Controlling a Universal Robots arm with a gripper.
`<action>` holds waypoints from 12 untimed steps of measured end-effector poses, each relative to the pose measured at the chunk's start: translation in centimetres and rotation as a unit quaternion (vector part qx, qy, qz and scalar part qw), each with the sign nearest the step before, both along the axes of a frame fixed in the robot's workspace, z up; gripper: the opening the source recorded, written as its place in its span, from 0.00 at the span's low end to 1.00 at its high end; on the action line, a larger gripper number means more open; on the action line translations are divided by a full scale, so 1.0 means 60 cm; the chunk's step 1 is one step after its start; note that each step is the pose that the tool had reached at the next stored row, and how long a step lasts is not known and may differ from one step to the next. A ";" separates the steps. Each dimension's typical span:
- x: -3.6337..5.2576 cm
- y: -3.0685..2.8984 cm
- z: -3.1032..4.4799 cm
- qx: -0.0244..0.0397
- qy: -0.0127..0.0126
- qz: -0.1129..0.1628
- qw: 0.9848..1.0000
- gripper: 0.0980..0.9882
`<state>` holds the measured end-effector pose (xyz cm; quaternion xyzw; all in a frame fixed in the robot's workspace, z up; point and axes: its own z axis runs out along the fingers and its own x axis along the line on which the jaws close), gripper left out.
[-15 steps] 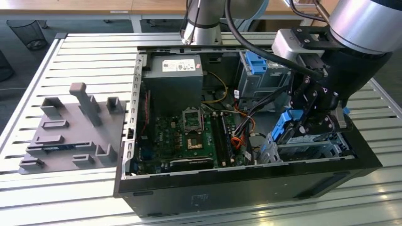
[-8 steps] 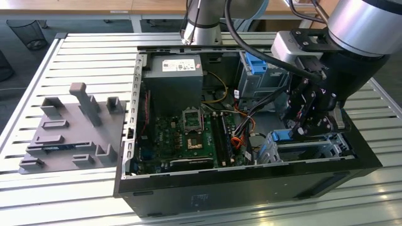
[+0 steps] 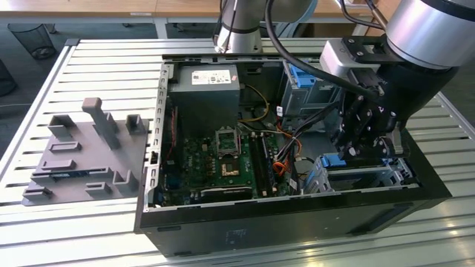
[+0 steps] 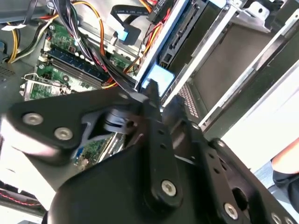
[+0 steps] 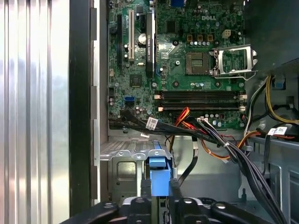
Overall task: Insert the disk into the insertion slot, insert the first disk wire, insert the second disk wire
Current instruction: 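Insert the disk into the insertion slot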
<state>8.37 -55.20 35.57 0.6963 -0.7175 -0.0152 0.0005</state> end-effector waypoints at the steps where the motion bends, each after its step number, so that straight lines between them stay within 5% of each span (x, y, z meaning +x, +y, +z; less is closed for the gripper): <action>1: 0.000 0.0000 -0.001 0.000 0.000 0.000 1.000 0.22; 6: 0.000 0.0000 -0.007 0.000 0.000 0.000 1.000 0.01; 12: 0.000 0.0000 -0.009 0.000 0.000 0.000 1.000 0.01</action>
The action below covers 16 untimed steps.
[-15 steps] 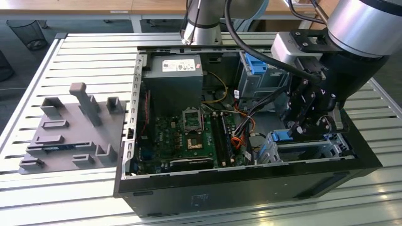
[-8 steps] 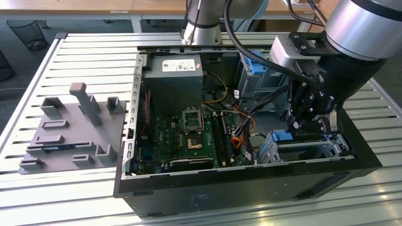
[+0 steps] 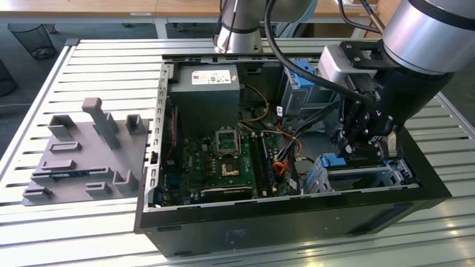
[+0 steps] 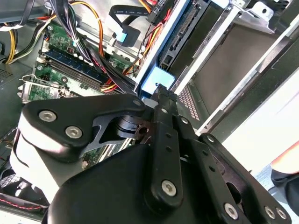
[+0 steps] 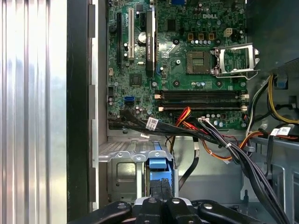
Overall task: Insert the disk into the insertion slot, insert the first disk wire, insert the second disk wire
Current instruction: 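Insert the disk into the insertion slot, then insert the first disk wire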
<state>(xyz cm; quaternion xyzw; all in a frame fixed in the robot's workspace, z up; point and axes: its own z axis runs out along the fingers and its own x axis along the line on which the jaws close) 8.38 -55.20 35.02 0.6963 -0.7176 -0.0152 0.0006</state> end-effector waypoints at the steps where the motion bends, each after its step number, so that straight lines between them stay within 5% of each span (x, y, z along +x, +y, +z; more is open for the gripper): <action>1: 0.000 0.0000 0.000 0.000 0.000 0.000 1.000 0.01; 16: 0.011 0.0001 -0.003 0.000 0.000 0.000 1.000 0.01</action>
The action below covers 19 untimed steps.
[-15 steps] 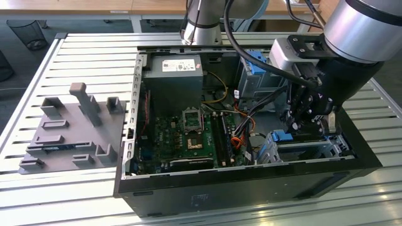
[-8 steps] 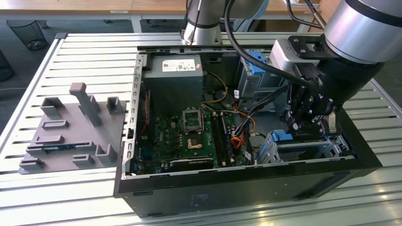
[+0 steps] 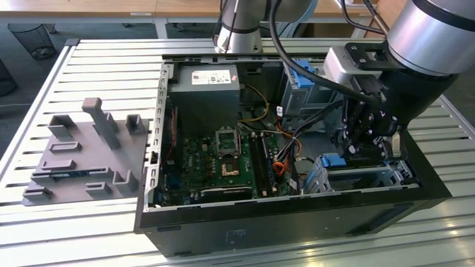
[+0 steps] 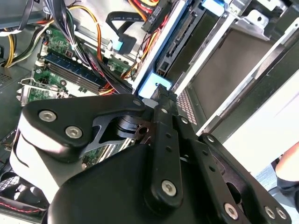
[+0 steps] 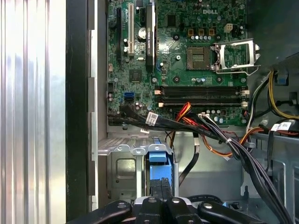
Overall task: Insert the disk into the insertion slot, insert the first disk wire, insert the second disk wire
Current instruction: 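Insert the first disk wire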
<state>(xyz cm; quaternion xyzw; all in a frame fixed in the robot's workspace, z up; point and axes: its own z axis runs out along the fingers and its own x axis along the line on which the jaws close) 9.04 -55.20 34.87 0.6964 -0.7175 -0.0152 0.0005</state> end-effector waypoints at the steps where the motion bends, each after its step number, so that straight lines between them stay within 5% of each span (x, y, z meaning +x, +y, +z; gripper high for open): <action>1: 0.002 -0.0001 0.000 0.000 0.000 0.000 1.000 0.01; 13: 0.024 0.0000 -0.004 0.000 0.001 0.000 1.000 0.01; 19: 0.025 0.0035 0.005 0.000 0.000 0.000 1.000 0.01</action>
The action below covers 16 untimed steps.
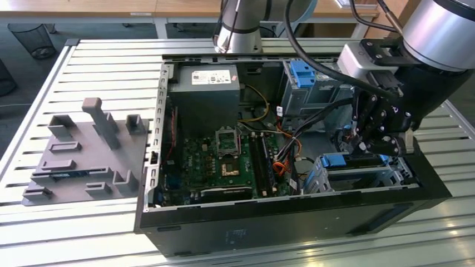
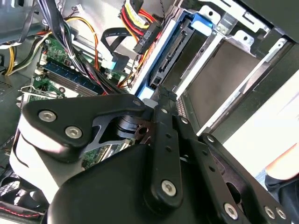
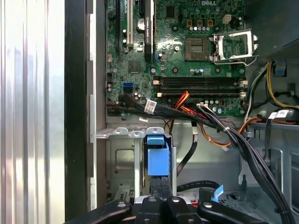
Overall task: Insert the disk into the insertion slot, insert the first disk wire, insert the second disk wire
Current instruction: 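Insert the first disk wire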
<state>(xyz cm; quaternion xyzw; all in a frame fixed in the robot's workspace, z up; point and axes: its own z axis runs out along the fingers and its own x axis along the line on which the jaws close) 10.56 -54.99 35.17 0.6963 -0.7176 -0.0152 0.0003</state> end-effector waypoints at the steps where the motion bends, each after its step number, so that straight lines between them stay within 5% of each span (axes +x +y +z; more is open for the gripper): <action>1: 0.000 0.0006 0.002 0.000 0.000 0.000 1.000 0.01; 8: 0.003 0.0065 0.012 0.000 -0.005 0.000 1.000 0.01; 16: 0.013 0.0123 0.012 0.000 -0.005 0.000 1.000 0.01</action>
